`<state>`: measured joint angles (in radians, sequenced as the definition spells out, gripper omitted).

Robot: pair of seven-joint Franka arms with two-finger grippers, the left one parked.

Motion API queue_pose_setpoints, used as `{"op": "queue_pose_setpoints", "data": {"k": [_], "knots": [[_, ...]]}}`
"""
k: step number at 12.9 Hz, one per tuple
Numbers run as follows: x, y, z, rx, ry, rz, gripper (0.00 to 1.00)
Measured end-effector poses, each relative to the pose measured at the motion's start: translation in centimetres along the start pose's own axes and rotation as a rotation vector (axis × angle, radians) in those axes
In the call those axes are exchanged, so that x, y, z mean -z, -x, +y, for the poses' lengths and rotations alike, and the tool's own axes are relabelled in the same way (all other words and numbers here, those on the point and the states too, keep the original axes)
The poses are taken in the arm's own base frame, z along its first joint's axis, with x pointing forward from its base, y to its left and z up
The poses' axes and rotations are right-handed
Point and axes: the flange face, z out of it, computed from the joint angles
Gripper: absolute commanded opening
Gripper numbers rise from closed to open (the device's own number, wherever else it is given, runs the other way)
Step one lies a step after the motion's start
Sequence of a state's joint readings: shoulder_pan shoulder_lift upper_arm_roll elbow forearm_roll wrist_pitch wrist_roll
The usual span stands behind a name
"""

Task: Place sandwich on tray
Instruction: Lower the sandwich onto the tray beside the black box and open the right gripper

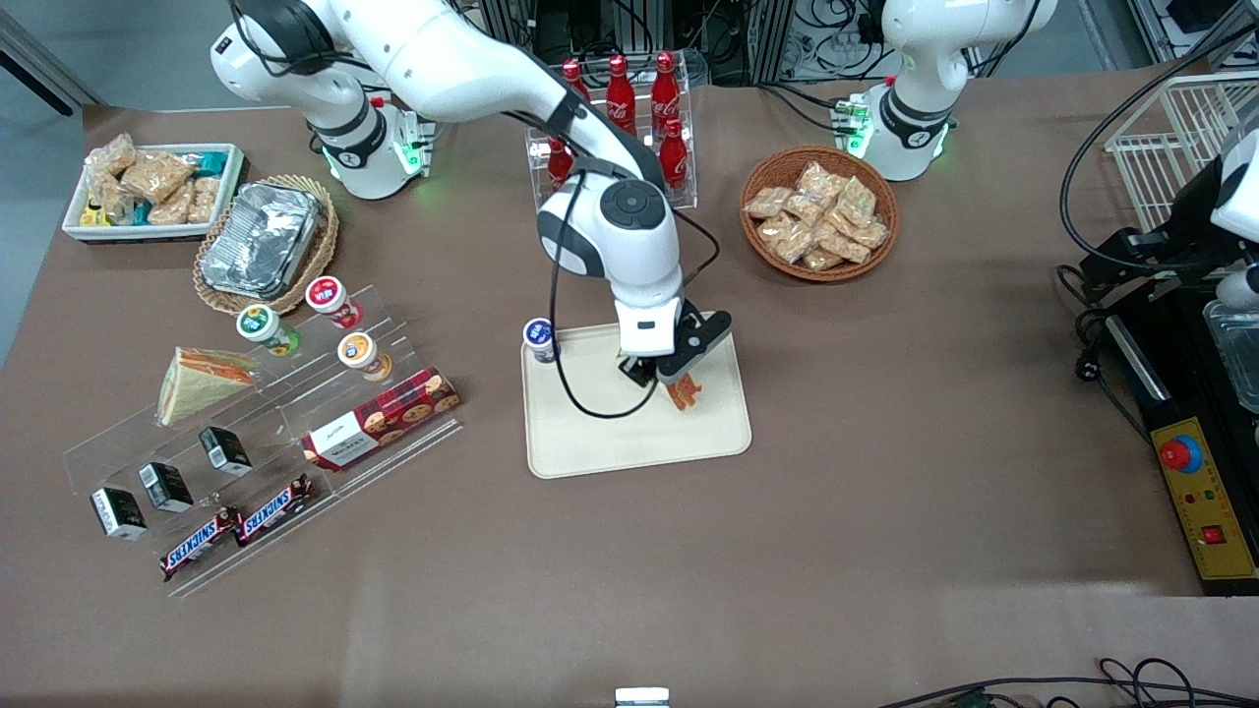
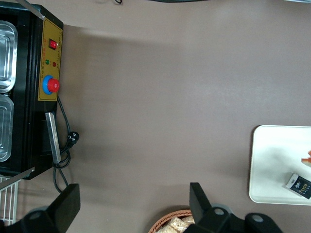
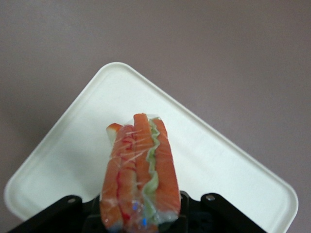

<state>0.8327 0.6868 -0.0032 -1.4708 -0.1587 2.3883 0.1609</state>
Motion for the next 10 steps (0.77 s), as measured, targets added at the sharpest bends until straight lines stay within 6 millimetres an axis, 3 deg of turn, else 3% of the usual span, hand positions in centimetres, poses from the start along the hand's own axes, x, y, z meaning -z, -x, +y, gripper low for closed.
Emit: {"op": "queue_pose_setpoints", "data": {"k": [4, 10], "knots": [[-3.5, 0.2, 4.5, 0.221, 0.019, 0.026, 0.00], [-8.3, 1.8, 5.7, 0.453, 0.022, 0.062, 0.00]]}}
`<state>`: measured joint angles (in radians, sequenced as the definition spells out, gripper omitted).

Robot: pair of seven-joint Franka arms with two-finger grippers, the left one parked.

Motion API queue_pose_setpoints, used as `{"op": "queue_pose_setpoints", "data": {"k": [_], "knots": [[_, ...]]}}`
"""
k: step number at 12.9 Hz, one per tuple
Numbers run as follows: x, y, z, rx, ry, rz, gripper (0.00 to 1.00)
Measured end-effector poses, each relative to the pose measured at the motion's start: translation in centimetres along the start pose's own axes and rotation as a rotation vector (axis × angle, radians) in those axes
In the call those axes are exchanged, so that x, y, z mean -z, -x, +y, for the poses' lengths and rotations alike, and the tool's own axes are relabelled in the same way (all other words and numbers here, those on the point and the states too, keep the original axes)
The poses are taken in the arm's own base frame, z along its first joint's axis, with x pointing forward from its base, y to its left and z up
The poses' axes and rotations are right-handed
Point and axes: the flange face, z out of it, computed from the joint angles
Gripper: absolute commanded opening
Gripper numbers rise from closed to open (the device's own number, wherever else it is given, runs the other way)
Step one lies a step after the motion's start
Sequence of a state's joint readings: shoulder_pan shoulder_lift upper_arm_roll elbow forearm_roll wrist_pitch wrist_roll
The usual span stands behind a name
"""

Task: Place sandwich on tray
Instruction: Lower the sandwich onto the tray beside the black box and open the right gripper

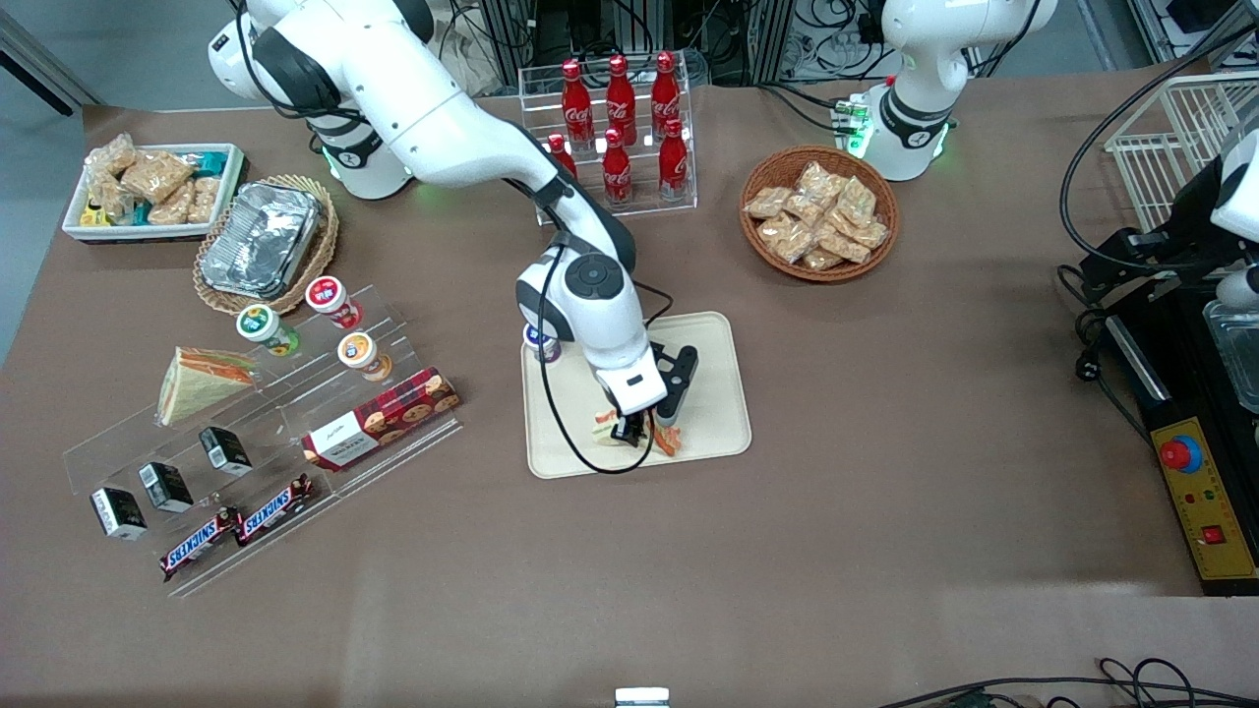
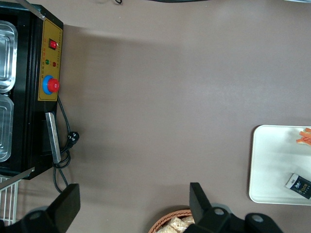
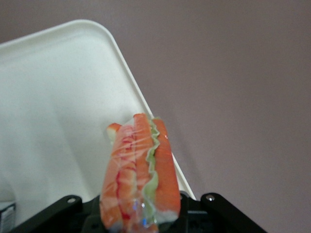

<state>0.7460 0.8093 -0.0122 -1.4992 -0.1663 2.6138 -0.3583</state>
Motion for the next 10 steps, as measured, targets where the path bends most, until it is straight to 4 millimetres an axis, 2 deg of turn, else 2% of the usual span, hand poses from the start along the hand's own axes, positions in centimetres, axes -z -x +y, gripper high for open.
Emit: {"op": "queue_pose_setpoints", "data": {"k": [3, 8, 9, 10], "knots": [[-1.20, 0.45, -0.33, 0.101, -0.006, -0.006, 0.00], [-1.33, 0.74, 0.10, 0.245, -0.006, -0.009, 0.00], [-1.35, 0.85, 0.28, 0.255, -0.006, -0.009, 0.11], [-1.36, 0.91, 0.40, 0.254, -0.008, -0.008, 0.28]]}}
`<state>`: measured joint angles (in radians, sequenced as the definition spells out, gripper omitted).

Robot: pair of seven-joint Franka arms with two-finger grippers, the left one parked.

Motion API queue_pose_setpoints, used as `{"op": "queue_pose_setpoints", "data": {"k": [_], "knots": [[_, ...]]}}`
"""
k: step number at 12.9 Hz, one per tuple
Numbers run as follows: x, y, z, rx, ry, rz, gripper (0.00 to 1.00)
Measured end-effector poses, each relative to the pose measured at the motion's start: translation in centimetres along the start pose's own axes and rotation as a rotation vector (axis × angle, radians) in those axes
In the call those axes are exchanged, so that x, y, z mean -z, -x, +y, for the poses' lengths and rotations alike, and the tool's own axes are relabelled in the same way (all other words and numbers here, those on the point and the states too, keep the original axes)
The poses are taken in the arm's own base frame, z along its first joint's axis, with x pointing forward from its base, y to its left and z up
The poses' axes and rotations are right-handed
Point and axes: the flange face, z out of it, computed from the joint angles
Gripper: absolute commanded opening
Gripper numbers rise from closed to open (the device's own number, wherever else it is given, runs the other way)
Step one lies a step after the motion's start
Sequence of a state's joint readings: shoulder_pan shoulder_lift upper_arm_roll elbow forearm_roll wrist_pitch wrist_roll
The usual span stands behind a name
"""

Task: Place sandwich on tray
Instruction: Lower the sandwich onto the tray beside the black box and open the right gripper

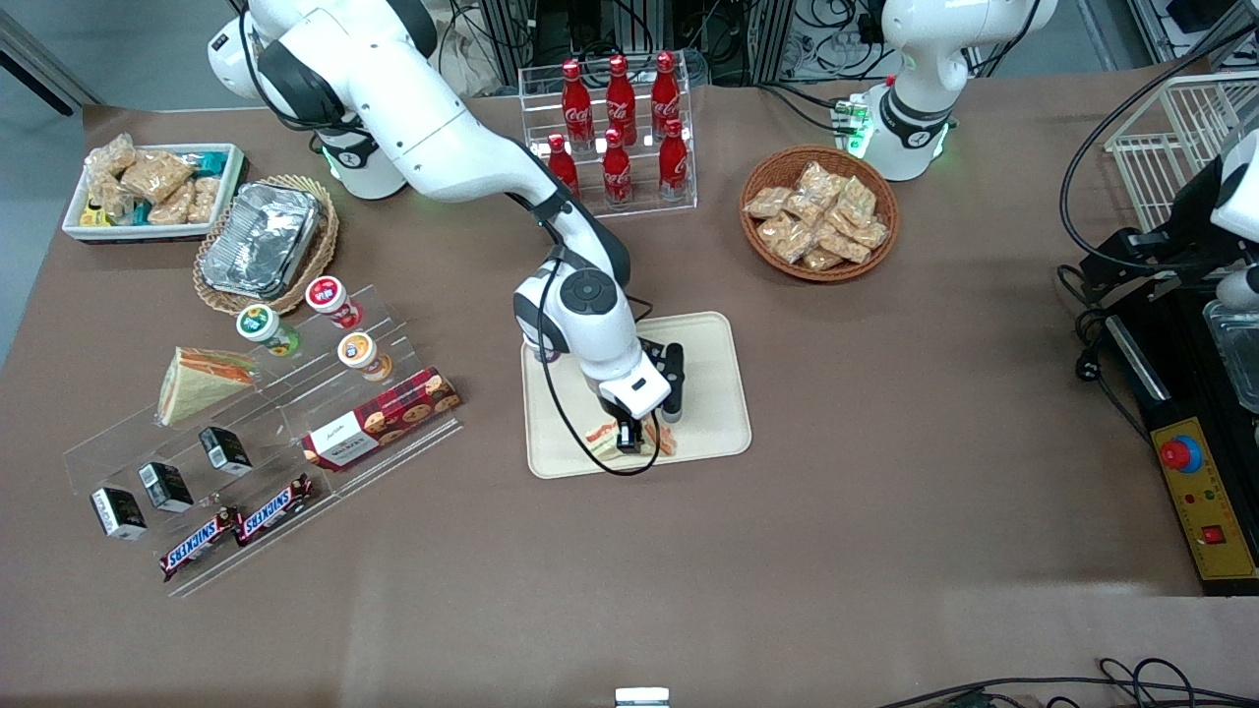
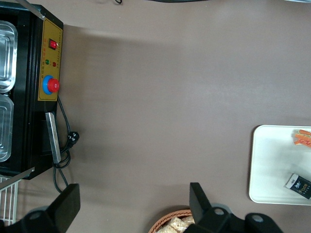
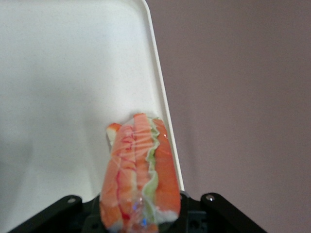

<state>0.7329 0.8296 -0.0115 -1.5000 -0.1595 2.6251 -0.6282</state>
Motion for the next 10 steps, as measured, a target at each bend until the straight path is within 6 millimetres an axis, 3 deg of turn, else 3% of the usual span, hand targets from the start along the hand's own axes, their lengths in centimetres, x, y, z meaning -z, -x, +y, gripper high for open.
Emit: {"op": "queue_pose_setpoints", "data": {"k": [1, 10], "knots": [[-0.01, 0.05, 0.05, -0.008, -0.004, 0.003, 0.99], [0.28, 0.05, 0.30, -0.088, -0.041, 0.033, 1.00]]}}
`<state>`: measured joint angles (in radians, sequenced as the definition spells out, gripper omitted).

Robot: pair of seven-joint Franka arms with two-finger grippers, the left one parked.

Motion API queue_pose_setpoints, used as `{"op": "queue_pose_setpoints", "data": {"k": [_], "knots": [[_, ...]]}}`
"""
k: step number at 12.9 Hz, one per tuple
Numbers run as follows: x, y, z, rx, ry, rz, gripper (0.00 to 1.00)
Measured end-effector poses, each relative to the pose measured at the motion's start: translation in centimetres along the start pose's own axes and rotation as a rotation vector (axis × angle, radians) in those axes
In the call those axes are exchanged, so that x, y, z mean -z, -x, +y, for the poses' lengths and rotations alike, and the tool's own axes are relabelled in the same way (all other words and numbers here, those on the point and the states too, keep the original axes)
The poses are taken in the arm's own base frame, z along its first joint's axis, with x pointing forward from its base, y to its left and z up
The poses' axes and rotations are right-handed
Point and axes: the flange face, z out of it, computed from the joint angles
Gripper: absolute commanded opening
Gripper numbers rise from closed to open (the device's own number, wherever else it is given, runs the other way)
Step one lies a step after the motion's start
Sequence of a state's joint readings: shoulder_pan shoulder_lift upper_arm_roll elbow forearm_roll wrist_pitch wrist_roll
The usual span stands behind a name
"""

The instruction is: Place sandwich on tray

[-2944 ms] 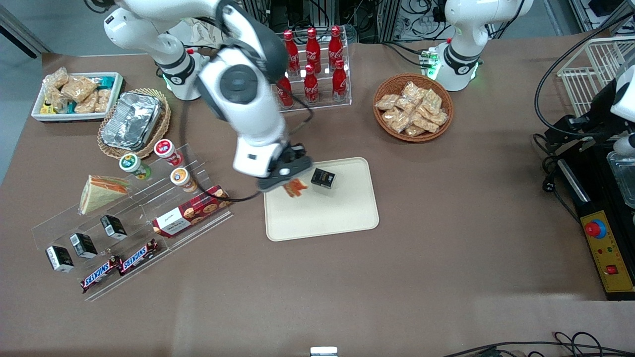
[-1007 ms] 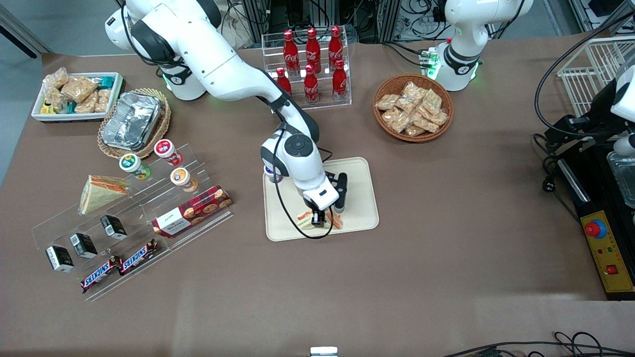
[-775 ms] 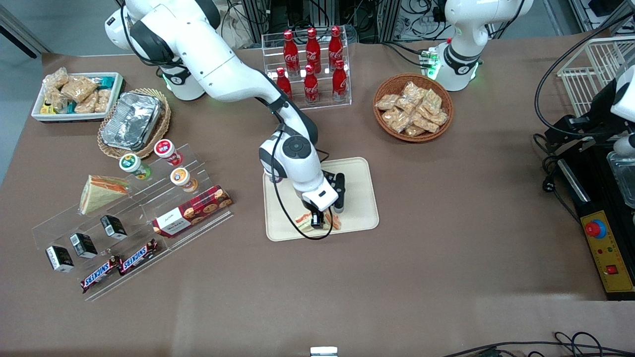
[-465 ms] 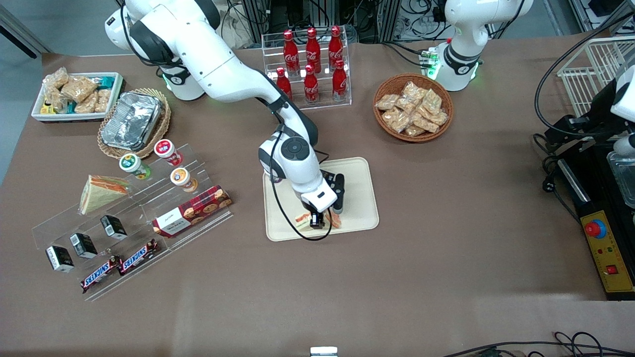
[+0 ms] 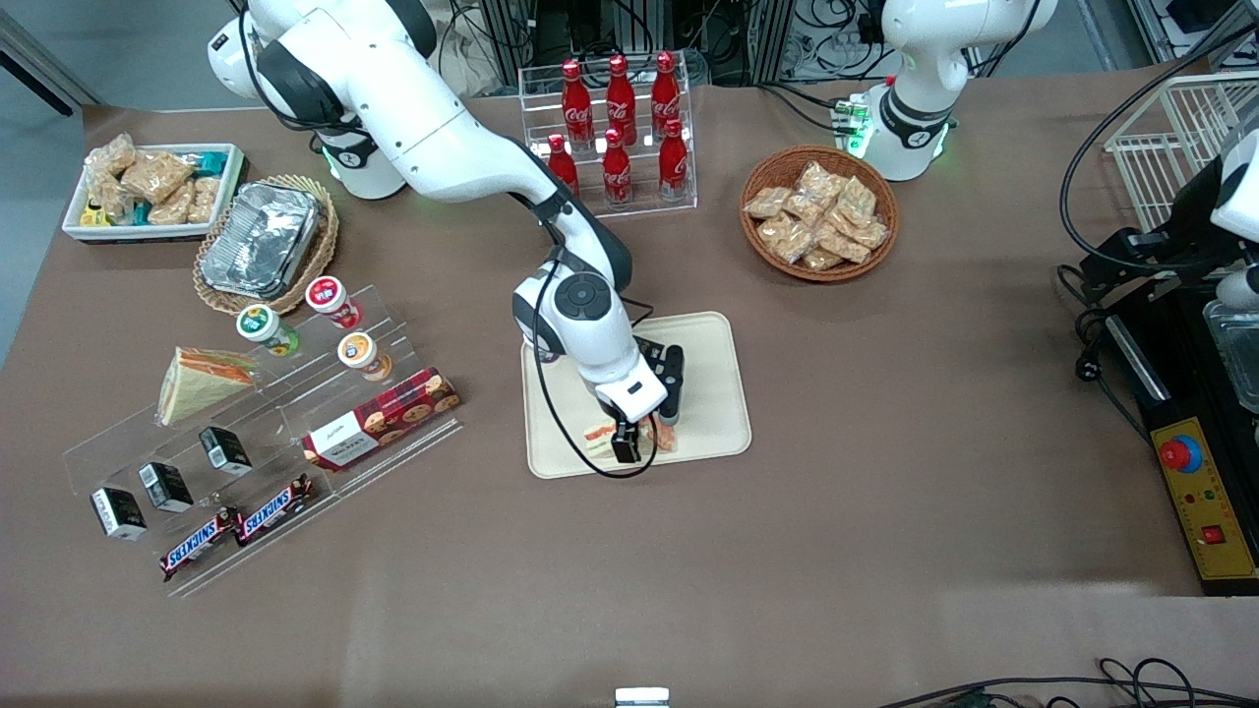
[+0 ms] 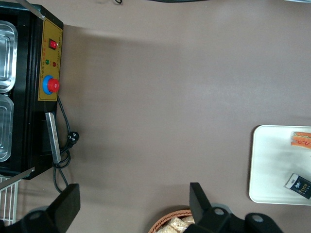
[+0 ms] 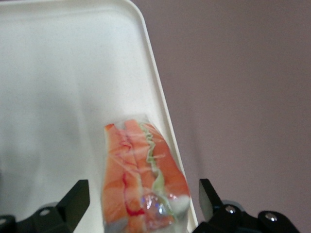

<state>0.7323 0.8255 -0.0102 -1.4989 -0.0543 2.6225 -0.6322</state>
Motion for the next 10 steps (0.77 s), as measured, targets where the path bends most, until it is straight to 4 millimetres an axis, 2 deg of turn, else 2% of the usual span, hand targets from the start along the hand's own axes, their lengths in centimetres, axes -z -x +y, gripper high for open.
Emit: {"op": "queue_pose_setpoints", "data": {"k": [1, 3, 6, 10], "knots": [[0.4, -0.1, 0.1, -0.033, -0.018, 0.008, 1.00], [2.3, -0.3, 0.8, -0.128, -0.069, 0.015, 1.00], [8.7, 0.3, 3.7, -0.316, -0.137, -0.010, 1.00], [17.6, 4.0, 8.6, -0.526, -0.171, -0.074, 1.00]]}}
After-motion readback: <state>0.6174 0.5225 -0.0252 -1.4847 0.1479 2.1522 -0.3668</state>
